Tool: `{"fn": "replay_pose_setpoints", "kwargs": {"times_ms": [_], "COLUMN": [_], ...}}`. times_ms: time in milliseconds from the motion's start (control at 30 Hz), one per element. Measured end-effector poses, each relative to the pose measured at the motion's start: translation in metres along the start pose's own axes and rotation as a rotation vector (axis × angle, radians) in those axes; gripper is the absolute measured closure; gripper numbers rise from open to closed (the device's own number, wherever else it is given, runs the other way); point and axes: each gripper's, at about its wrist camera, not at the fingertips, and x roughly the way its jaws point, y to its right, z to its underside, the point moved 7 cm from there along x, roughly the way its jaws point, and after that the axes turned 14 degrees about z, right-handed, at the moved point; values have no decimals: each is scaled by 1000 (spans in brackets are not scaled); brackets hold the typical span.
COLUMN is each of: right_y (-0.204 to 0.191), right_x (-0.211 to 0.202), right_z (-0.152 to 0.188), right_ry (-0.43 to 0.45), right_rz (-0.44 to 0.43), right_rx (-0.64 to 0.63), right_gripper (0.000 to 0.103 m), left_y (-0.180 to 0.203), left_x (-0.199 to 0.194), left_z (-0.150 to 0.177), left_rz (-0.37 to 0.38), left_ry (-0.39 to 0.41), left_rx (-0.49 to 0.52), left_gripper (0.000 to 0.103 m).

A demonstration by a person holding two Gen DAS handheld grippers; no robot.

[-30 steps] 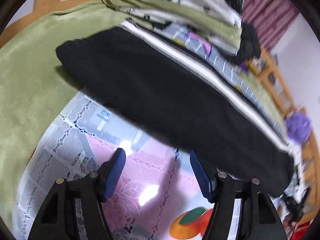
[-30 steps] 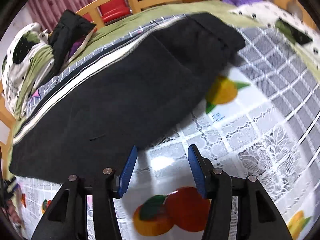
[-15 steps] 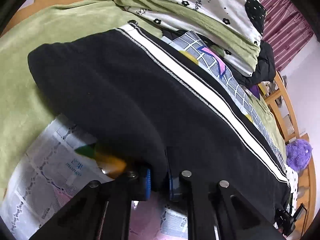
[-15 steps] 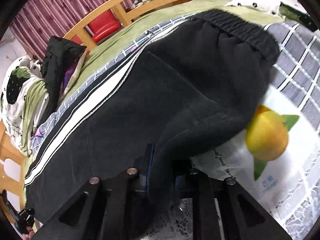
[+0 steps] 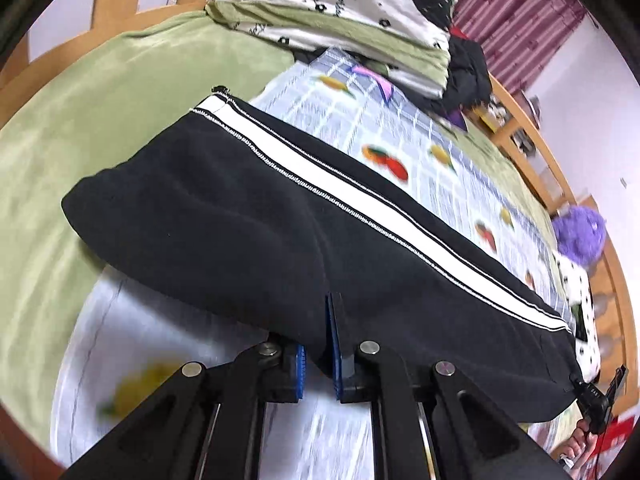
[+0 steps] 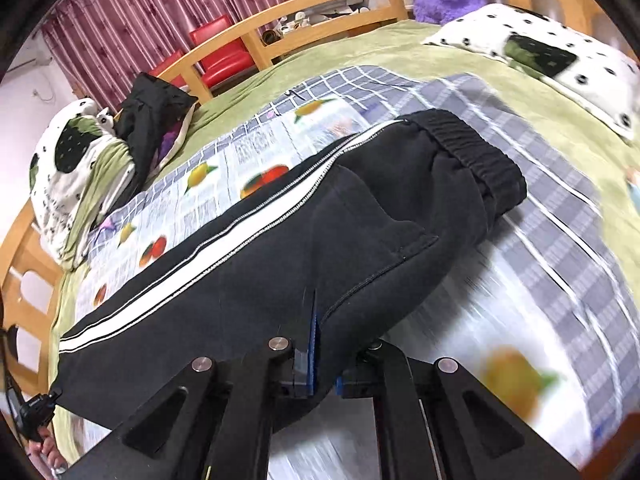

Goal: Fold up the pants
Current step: 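Fold the lifted edge over the other half with both tools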

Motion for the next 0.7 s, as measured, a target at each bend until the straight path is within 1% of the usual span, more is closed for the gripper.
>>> {"fn": "replay_pose_setpoints", "kwargs": {"times_ms": [33, 100, 200, 300, 367, 400, 433, 467, 500, 533, 567, 600, 700], "right_y": [10, 32, 57, 79, 89, 93, 99, 107, 116, 123, 132, 139, 153], "right_x": [-7, -20, -23, -11, -8, -11, -16, -22, -26, -27, -23, -17, 21], "right_z": [9, 31, 55, 74, 80, 79, 76, 71, 65, 57, 48, 42, 21], "right_ry": [-1, -4, -22, -75, -98, -85, -60, -21, 14, 42, 55, 50, -15], "right_rz": [3, 22, 39, 30, 28, 19, 8, 6, 18, 28, 25, 20, 2], "right_rx": [-1, -10, -10, 10, 6, 9, 16, 31, 52, 75, 106, 135, 240], "right_gripper": [97, 97, 96, 87, 75, 73, 68, 61, 58, 50, 47, 47, 47], "left_y": [1, 4, 6, 4, 3, 4, 6, 7, 9, 13, 17, 22, 36], "left_x": [-6, -14, -21, -21, -21, -24, -26, -30, -35, -40, -42, -43, -41], "left_z": [14, 29, 49, 60, 64, 67, 69, 71, 74, 76, 77, 77, 72], "left_rz": [-7, -20, -35, -78, -104, -114, -123, -140, -153, -171, -178, -185, -178], "left_ry": [-22, -40, -59, -83, -112, -124, -125, -117, -106, -85, -78, -73, -57], "left_rx": [11, 27, 35, 59, 53, 63, 75, 92, 109, 138, 156, 174, 191], "left_gripper": [93, 93, 92, 89, 84, 78, 70, 65, 56, 49, 48, 48, 47]}}
